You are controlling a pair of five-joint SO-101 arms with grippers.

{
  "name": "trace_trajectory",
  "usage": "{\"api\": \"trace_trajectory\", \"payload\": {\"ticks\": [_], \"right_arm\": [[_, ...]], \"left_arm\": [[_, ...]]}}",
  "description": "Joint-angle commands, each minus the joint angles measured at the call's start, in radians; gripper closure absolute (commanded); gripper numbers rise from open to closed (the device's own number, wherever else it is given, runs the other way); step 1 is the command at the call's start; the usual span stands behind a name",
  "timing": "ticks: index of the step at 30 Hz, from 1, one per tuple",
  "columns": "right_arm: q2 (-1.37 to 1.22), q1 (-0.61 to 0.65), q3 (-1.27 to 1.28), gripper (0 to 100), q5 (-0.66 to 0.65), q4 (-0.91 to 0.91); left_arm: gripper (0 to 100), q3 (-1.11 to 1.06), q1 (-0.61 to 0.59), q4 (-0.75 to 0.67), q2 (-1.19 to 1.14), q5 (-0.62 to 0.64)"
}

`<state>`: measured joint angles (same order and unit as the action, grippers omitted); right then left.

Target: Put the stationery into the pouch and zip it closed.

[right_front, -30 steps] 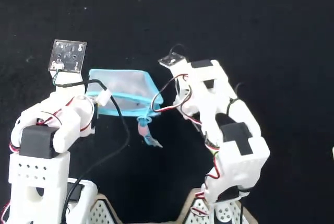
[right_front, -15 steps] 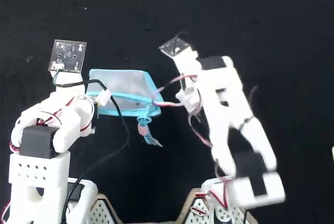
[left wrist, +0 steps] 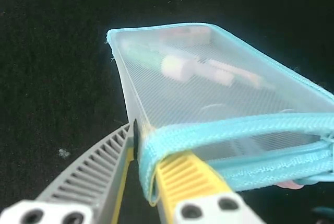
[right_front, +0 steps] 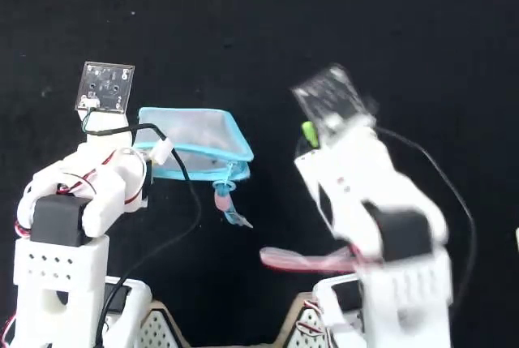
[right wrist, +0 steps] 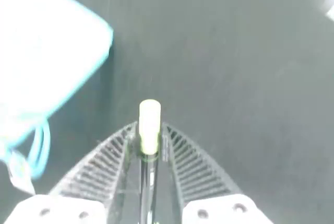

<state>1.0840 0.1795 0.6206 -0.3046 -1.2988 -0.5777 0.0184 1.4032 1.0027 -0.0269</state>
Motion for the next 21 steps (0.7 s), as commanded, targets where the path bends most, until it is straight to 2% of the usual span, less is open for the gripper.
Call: {"api": "trace_trajectory", "payload": {"ticks": [1,4,12,21], "right_arm": [[0.165,0.009,-0.007,98.7,0.064,0.051],[0.246,0.04,0.007,98.7,0.097,0.068],[0.398,0.273,0.045,98.7,0.104,0.075],[0.564,0.516,0.048,98.7,0.104,0.219]], "left_arm": [[97,0.016,0.002,-0.021,0.012,0.009],[97,0.016,0.002,-0.021,0.012,0.009],[97,0.016,0.002,-0.021,0.012,0.011],[97,0.016,0.004,-0.021,0.009,0.011]]}}
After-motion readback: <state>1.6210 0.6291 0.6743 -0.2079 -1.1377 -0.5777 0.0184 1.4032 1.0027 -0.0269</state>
